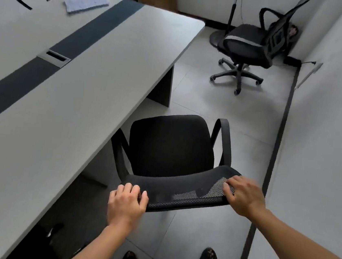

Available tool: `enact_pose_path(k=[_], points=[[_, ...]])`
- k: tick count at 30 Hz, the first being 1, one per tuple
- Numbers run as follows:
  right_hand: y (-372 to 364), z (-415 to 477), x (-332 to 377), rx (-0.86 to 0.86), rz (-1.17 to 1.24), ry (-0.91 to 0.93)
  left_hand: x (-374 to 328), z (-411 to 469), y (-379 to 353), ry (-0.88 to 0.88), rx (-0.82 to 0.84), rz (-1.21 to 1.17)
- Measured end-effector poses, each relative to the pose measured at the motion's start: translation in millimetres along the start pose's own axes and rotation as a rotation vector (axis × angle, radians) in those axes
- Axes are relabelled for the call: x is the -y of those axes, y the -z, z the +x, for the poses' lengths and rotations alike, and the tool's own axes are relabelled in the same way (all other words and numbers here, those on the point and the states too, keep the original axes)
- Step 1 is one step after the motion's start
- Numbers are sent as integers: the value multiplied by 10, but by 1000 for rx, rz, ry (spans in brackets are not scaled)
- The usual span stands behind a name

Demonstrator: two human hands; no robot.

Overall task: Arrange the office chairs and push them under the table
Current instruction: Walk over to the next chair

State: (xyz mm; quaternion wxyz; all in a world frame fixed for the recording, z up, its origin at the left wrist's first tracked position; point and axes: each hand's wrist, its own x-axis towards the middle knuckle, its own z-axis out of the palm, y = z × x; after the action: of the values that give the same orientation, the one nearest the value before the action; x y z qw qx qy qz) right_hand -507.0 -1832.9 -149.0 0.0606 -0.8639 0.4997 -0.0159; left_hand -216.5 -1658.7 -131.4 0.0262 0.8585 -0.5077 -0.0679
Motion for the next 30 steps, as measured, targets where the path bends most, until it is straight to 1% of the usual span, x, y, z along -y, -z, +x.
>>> enact_pose_path(k=[2,6,11,15,22,25,30], points=[[43,339,-176,3,-25,72,-202,76,-30,81,-10,-15],[121,985,-385,33,-60,145,-524,292,-30,211,-15,-32],[133,1686,-450,17,-66,231,-692,650,7,283,-20,-67],[61,2103,-300,5,-56,252,-531,1014,6,273,-52,-35],[-51,2620,387,53,-1,211,245,1704,129,283,-21,17],[-30,2872,421,74,-13,250,244,1848,147,302,-20,27],[36,3202,386,44,-13,330,158,1984,157,329,-17,15]])
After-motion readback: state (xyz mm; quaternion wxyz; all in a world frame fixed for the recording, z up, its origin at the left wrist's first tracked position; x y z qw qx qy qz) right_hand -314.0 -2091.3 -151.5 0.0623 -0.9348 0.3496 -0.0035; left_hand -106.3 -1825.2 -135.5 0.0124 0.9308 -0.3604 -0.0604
